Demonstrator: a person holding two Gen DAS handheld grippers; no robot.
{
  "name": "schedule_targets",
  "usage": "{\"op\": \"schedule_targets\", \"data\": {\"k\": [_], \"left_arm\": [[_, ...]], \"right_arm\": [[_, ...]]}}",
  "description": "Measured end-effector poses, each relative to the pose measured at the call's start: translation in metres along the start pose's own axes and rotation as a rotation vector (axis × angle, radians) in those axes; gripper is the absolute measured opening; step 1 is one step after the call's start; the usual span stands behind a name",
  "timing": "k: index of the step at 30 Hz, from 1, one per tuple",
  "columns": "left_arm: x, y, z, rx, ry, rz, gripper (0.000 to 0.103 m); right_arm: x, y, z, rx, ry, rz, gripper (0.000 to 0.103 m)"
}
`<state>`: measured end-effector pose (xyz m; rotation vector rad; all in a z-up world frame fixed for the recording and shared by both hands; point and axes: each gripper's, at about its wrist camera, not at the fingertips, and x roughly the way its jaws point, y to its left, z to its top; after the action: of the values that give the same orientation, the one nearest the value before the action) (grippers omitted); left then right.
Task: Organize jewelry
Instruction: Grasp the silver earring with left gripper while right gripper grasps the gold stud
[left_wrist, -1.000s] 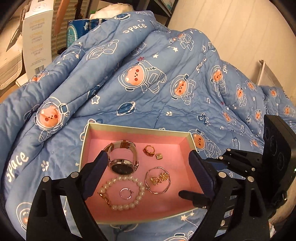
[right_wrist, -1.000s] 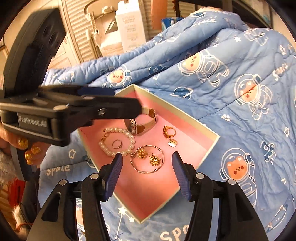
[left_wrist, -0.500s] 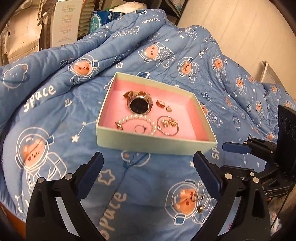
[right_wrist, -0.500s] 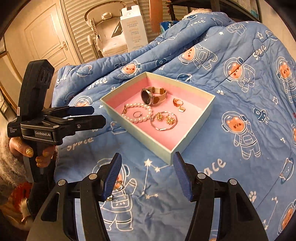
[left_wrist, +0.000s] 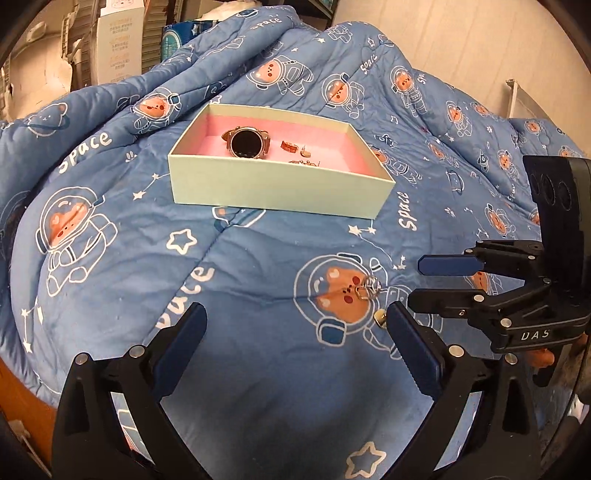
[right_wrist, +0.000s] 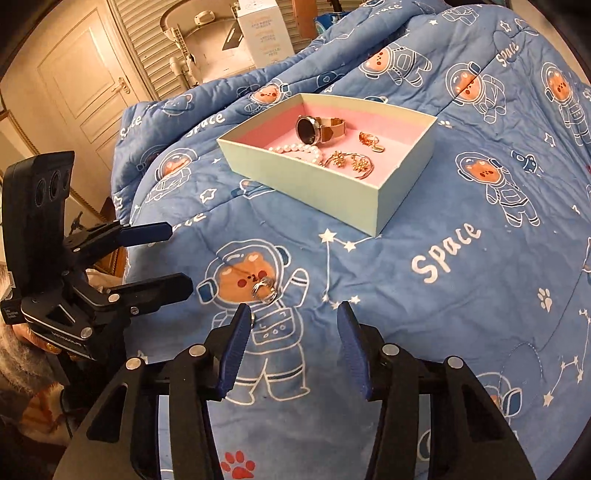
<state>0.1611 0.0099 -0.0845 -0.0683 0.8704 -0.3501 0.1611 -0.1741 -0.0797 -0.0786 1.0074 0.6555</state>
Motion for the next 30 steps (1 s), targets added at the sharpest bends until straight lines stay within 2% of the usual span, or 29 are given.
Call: {"op": "schedule_targets", "data": {"k": [2,6,15,19,23,26,30], "left_arm": [[0.0,-0.001,-0.004,-0.02,-0.001,0.004,0.096],[-0.003,-0.001,-0.011,-0.041,-0.009,-0.018,0.097],[-0.005,-0.003,-0.017,0.022,0.012,0.024,0.097],[-0.006,-0.006,-0.016,0.029,0.007,0.012,0.097],[-0.004,-0.016,-0.009,0.061,-0.014,0.033,0.097],[0.005,-0.025,-0.003,0.084,0.003,0.033,0.097],[0.013,-0.042,0.001,0.134,0.009,0.01,0.091]], "right_arm": [[0.003,0.007,-0.003,-0.008,0.009,0.015,0.045],[0.014,0.018,-0.005,-0.027,0.031,0.016,0.035],[0.025,0.032,-0.007,-0.09,0.027,-0.029,0.014],[0.021,0.027,-0.009,-0.074,0.016,-0.034,0.014],[0.014,0.017,-0.011,-0.05,0.011,-0.054,0.014],[0.008,0.006,-0.013,-0.021,0.01,-0.076,0.014],[0.002,-0.008,-0.016,0.013,0.011,-0.095,0.014]]}}
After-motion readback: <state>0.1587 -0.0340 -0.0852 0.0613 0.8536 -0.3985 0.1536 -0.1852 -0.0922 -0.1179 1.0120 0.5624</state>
